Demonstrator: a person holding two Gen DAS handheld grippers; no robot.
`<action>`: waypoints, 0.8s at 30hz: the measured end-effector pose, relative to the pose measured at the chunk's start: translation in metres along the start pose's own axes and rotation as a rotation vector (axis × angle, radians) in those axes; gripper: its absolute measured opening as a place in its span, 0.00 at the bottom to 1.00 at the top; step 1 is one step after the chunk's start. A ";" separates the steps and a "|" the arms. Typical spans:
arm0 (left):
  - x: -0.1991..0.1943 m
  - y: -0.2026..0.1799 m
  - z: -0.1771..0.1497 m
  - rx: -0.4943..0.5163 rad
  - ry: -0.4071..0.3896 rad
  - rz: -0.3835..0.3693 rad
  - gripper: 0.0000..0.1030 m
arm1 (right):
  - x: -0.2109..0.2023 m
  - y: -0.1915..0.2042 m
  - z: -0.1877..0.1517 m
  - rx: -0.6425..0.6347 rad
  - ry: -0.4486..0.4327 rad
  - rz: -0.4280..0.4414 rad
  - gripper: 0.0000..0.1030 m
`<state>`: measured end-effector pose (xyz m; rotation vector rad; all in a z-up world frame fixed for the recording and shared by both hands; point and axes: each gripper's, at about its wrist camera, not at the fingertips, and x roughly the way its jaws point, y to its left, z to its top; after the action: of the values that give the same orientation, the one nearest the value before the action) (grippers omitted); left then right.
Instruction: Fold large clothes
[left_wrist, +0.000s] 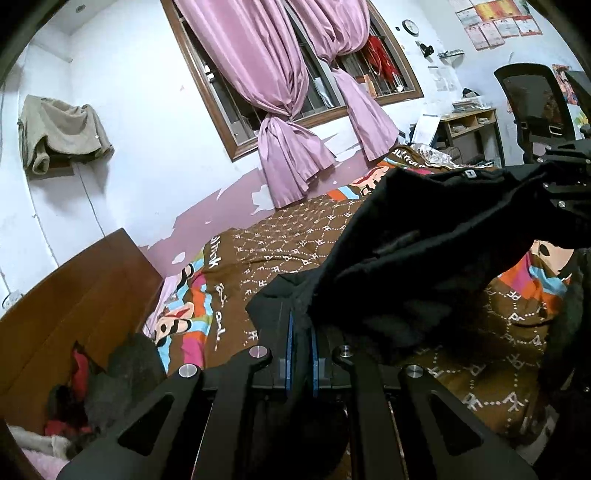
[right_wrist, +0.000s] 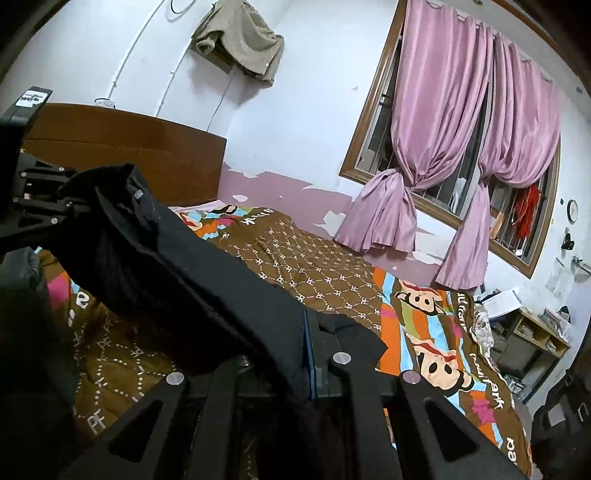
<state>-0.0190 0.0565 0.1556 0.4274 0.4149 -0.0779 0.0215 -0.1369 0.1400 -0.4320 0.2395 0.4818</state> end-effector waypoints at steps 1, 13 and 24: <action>0.007 0.002 0.003 0.001 -0.002 -0.003 0.06 | 0.006 -0.003 0.001 -0.004 0.003 -0.003 0.10; 0.086 0.026 0.018 -0.022 -0.011 -0.004 0.06 | 0.090 -0.022 0.015 -0.015 0.026 -0.054 0.10; 0.165 0.046 0.029 -0.065 0.033 -0.019 0.06 | 0.166 -0.034 0.014 -0.044 0.044 -0.090 0.11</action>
<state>0.1494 0.0880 0.1301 0.3612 0.4529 -0.0752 0.1832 -0.0923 0.1107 -0.4943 0.2514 0.3899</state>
